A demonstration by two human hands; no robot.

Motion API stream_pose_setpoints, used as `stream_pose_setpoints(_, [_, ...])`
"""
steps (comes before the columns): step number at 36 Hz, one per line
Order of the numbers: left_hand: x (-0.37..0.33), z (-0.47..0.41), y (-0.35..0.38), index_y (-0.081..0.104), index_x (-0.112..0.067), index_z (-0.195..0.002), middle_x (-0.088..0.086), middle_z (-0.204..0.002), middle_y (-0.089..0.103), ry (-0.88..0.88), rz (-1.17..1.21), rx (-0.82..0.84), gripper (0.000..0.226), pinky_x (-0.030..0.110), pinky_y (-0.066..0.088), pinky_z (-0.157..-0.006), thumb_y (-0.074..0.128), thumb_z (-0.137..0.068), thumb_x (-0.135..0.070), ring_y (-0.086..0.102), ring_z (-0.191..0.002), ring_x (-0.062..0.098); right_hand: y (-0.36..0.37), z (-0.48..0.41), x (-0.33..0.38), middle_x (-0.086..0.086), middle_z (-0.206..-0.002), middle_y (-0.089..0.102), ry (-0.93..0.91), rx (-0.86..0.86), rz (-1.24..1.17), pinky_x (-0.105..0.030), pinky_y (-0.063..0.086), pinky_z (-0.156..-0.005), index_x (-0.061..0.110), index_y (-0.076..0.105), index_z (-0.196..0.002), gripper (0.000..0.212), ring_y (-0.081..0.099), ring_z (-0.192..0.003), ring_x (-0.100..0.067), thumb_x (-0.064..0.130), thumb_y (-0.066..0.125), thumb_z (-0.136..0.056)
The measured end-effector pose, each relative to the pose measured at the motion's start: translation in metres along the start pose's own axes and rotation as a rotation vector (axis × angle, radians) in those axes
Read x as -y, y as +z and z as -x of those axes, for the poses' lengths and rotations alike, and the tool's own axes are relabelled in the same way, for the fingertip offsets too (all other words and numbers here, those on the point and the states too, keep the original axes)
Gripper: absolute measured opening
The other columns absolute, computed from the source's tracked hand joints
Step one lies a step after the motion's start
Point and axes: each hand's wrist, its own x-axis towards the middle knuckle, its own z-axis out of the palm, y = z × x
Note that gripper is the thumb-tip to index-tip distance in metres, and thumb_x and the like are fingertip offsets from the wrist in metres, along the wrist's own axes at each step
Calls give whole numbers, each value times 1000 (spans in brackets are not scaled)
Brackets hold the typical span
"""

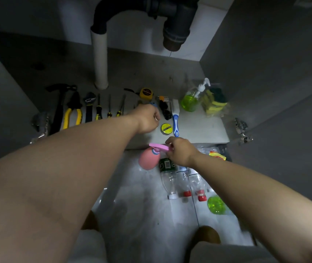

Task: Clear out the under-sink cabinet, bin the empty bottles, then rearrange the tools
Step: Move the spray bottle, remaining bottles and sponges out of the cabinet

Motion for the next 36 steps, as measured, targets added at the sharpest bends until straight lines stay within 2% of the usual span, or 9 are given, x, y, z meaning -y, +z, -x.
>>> stream_pose_setpoints(5, [-10, -6, 6, 64, -28, -95, 0, -113, 66, 18, 58, -37, 14, 26, 48, -92, 55, -96, -18, 60, -103, 18, -41, -8, -24, -12, -128, 57, -29, -88, -45, -24, 45, -84, 17, 60, -130, 38, 63, -98, -25, 27, 62, -93])
stream_pose_setpoints(11, [-6, -22, 18, 69, -25, -98, -6, -95, 65, -14, 265, -84, 23, 25, 48, -89, 52, -97, -11, 63, -102, 19, -107, -44, -58, -20, -156, 19, 45, -347, -8, -39, 43, -107, 24, 35, -150, 67, 55, -122, -41, 24, 63, -90])
stream_pose_setpoints(15, [3, -31, 27, 68, -25, -94, -8, -93, 64, -88, 457, -111, 23, 32, 51, -96, 53, -99, -9, 65, -106, 21, -142, -84, -76, -21, -153, 31, 85, -464, -40, -38, 38, -111, 25, 34, -151, 69, 39, -136, -42, 24, 61, -88])
stream_pose_setpoints(17, [6, -34, 34, 65, -29, -88, -2, -99, 66, -114, 505, -119, 28, 39, 50, -104, 52, -100, -7, 65, -110, 23, -153, -106, -81, -19, -153, 33, 98, -469, -30, -39, 36, -113, 24, 31, -153, 71, 31, -141, -40, 25, 59, -88])
stream_pose_setpoints(19, [6, -37, 41, 65, -29, -90, 3, -108, 69, -122, 503, -125, 28, 37, 49, -104, 52, -99, -6, 64, -113, 23, -158, -123, -84, -15, -157, 29, 128, -435, -31, -42, 36, -115, 26, 28, -155, 74, 28, -144, -40, 27, 60, -88])
stream_pose_setpoints(24, [-2, -46, 62, 71, -18, -108, 4, -116, 70, -108, 458, -85, 22, 28, 48, -97, 53, -99, -8, 63, -112, 18, -155, -141, -90, -16, -156, 38, 175, -367, -9, -42, 41, -112, 19, 27, -156, 79, 41, -140, -38, 24, 65, -87])
stream_pose_setpoints(27, [-11, -48, 71, 72, -19, -106, 4, -113, 70, -98, 429, -78, 23, 25, 49, -89, 53, -98, -9, 63, -107, 18, -151, -134, -94, -21, -142, 50, 138, -457, 19, -41, 48, -101, 16, 38, -147, 63, 53, -127, -42, 18, 63, -89])
stream_pose_setpoints(30, [-18, -51, 77, 73, -17, -106, 5, -114, 71, -68, 371, -65, 24, 31, 52, -96, 53, -96, -8, 64, -106, 20, -148, -126, -95, -26, -136, 48, 93, -510, 81, -44, 51, -96, 11, 43, -133, 44, 56, -117, -45, 19, 61, -93])
stream_pose_setpoints(36, [-23, -53, 81, 71, -17, -104, 7, -109, 69, -32, 364, -29, 23, 24, 47, -82, 51, -98, -8, 64, -103, 21, -150, -119, -90, -25, -136, 50, 37, -539, 105, -41, 46, -98, 3, 46, -130, 40, 55, -120, -43, 15, 61, -95])
